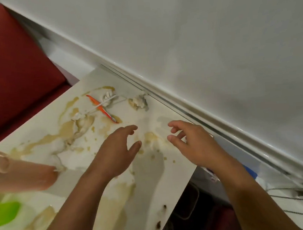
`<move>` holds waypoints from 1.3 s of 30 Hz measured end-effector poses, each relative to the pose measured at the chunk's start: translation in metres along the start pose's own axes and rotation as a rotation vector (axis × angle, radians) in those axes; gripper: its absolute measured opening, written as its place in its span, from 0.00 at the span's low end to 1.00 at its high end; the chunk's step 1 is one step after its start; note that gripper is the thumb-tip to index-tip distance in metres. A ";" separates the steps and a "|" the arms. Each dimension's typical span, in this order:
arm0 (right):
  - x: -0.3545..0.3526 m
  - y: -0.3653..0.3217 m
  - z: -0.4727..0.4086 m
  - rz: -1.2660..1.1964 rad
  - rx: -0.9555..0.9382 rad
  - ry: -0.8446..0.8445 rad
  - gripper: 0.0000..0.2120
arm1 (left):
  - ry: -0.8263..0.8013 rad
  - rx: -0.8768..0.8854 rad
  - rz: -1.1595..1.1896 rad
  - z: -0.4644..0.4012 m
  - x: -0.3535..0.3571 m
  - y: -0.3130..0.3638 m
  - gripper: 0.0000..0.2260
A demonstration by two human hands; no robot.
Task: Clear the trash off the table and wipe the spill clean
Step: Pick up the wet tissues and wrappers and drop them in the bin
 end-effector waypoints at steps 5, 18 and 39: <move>0.033 -0.028 -0.099 0.166 -0.093 -0.064 0.22 | 0.038 -0.066 -0.020 -0.060 -0.010 -0.037 0.22; 0.090 0.017 -0.174 0.290 -0.228 -0.032 0.26 | 0.033 -0.022 -0.081 -0.124 0.020 -0.044 0.27; -0.005 0.041 0.025 -0.125 -0.001 0.076 0.24 | 0.187 0.027 0.158 -0.088 0.067 0.009 0.09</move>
Point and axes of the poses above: each hand's wrist, its own z-axis away from the middle knuckle, its own x-axis out of the palm, y = z × x, the point moved 1 cm from there along -z, towards the middle knuckle, and after that the axes turned 10 degrees about -z, right-handed, at the moved point
